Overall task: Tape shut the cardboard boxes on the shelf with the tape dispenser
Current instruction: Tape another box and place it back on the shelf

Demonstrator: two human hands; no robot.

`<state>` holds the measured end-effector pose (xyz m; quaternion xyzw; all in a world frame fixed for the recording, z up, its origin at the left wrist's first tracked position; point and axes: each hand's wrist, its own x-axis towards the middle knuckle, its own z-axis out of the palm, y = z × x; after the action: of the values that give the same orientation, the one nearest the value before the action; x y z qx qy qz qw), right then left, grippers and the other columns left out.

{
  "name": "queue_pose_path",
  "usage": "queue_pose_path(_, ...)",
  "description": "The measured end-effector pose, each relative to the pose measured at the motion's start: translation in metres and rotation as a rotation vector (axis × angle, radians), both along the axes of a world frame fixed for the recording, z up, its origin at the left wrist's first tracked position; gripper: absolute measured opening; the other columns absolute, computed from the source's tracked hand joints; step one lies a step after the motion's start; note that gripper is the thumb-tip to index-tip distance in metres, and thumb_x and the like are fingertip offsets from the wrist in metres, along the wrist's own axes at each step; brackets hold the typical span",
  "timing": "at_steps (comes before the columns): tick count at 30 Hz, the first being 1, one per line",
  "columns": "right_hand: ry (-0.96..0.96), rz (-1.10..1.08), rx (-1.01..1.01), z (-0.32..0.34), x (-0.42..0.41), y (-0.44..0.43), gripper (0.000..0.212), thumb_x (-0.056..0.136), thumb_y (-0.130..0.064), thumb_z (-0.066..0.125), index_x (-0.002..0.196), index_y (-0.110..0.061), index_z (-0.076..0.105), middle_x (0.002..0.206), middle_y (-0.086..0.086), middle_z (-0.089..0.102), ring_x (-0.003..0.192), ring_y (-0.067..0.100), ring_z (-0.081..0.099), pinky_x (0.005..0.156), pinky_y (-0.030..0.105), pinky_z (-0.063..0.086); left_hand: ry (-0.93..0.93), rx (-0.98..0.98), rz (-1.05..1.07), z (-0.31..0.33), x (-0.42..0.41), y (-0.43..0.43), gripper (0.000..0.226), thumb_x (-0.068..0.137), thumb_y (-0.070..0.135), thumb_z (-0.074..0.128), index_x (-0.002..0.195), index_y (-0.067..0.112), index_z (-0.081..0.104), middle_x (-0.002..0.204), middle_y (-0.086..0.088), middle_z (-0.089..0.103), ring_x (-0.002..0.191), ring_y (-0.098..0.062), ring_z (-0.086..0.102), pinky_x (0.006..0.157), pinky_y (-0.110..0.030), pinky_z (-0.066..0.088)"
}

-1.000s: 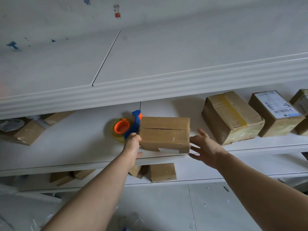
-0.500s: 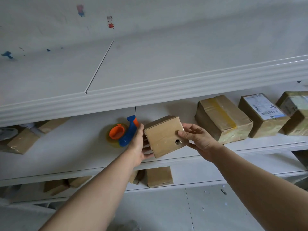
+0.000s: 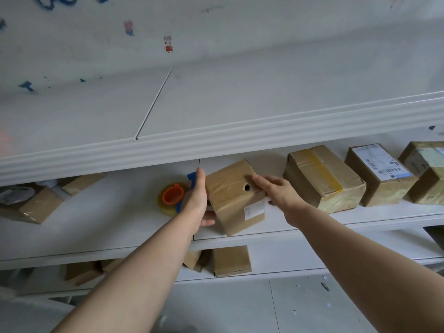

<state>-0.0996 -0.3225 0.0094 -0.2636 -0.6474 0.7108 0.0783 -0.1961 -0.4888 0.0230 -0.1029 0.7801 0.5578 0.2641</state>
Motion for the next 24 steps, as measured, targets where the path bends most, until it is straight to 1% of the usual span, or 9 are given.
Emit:
queue_pose_path(4, -0.112, -0.013, 0.139, -0.008, -0.009, -0.006, 0.026, 0.086, -0.049, 0.063, 0.098, -0.026, 0.067, 0.101, 0.0, 0.069, 0.095, 0.018, 0.062, 0.078, 0.028, 0.047, 0.02, -0.081, -0.105, -0.004, -0.001, 0.005, 0.06, 0.089, 0.065, 0.044, 0.13, 0.021, 0.048, 0.121, 0.0, 0.052, 0.111, -0.022, 0.052, 0.081, -0.04, 0.056)
queue_pose_path(6, -0.116, -0.096, 0.29, -0.01, -0.015, -0.008, 0.034, 0.085, -0.051, 0.061, 0.108, -0.027, 0.067, 0.109, -0.001, 0.067, 0.099, 0.017, 0.061, 0.083, 0.032, 0.05, 0.03, -0.046, -0.121, -0.008, -0.004, 0.006, 0.052, 0.092, 0.057, 0.046, 0.128, 0.02, 0.051, 0.121, -0.002, 0.055, 0.112, -0.023, 0.054, 0.085, -0.043, 0.056)
queue_pose_path(9, -0.116, -0.193, 0.688, 0.001, -0.024, -0.017, 0.033, 0.091, -0.038, 0.053, 0.122, -0.03, 0.061, 0.122, 0.0, 0.056, 0.114, 0.022, 0.048, 0.094, 0.042, 0.045, 0.071, -0.02, -0.028, -0.013, -0.013, -0.001, 0.048, 0.092, 0.059, 0.045, 0.115, 0.018, 0.054, 0.113, -0.007, 0.061, 0.103, -0.026, 0.061, 0.075, -0.044, 0.059)
queue_pose_path(12, -0.057, -0.147, 0.97, 0.018, -0.029, -0.038, 0.036, 0.088, -0.019, 0.049, 0.117, -0.034, 0.065, 0.12, 0.0, 0.055, 0.112, 0.026, 0.043, 0.09, 0.04, 0.041, 0.124, -0.092, 0.062, -0.02, -0.026, -0.017, 0.039, 0.095, 0.052, 0.044, 0.107, 0.017, 0.055, 0.108, -0.011, 0.064, 0.097, -0.029, 0.063, 0.072, -0.043, 0.059)
queue_pose_path(15, 0.061, -0.05, 1.005, 0.027, -0.038, -0.059, 0.036, 0.087, -0.012, 0.05, 0.106, -0.032, 0.071, 0.113, -0.001, 0.062, 0.108, 0.024, 0.048, 0.087, 0.036, 0.043, 0.124, -0.126, 0.097, -0.026, -0.044, -0.033, 0.028, 0.098, 0.039, 0.044, 0.106, 0.016, 0.056, 0.112, -0.013, 0.064, 0.098, -0.031, 0.062, 0.079, -0.045, 0.057)
queue_pose_path(17, 0.136, 0.06, 0.97, 0.031, -0.046, -0.075, 0.039, 0.087, -0.004, 0.047, 0.107, -0.025, 0.073, 0.112, 0.001, 0.066, 0.108, 0.023, 0.054, 0.087, 0.034, 0.046, 0.097, -0.131, 0.137, -0.027, -0.055, -0.046, 0.027, 0.098, 0.033, 0.046, 0.11, 0.012, 0.058, 0.113, -0.013, 0.063, 0.094, -0.03, 0.062, 0.069, -0.038, 0.057)
queue_pose_path(19, 0.16, 0.165, 0.99, 0.034, -0.054, -0.092, 0.044, 0.085, 0.002, 0.044, 0.112, -0.02, 0.071, 0.114, 0.007, 0.067, 0.106, 0.026, 0.059, 0.087, 0.038, 0.05, 0.11, -0.166, 0.145, -0.031, -0.068, -0.061, 0.029, 0.095, 0.028, 0.048, 0.117, 0.012, 0.058, 0.113, -0.014, 0.063, 0.093, -0.031, 0.063, 0.061, -0.034, 0.056)
queue_pose_path(22, 0.067, 0.262, 0.99, 0.032, -0.068, -0.115, 0.045, 0.076, 0.009, 0.042, 0.111, -0.006, 0.067, 0.111, 0.016, 0.065, 0.103, 0.034, 0.059, 0.083, 0.041, 0.051, 0.152, -0.192, 0.127, -0.039, -0.081, -0.082, 0.028, 0.094, 0.023, 0.047, 0.116, 0.012, 0.06, 0.11, -0.015, 0.064, 0.095, -0.033, 0.064, 0.064, -0.037, 0.059)
queue_pose_path(24, -0.009, 0.301, 0.935, 0.031, -0.076, -0.128, 0.041, 0.08, 0.008, 0.044, 0.115, -0.002, 0.062, 0.113, 0.017, 0.059, 0.104, 0.035, 0.056, 0.078, 0.033, 0.046, 0.193, -0.216, 0.111, -0.044, -0.09, -0.093, 0.028, 0.092, 0.022, 0.048, 0.112, 0.01, 0.063, 0.106, -0.016, 0.066, 0.093, -0.034, 0.065, 0.072, -0.04, 0.06)
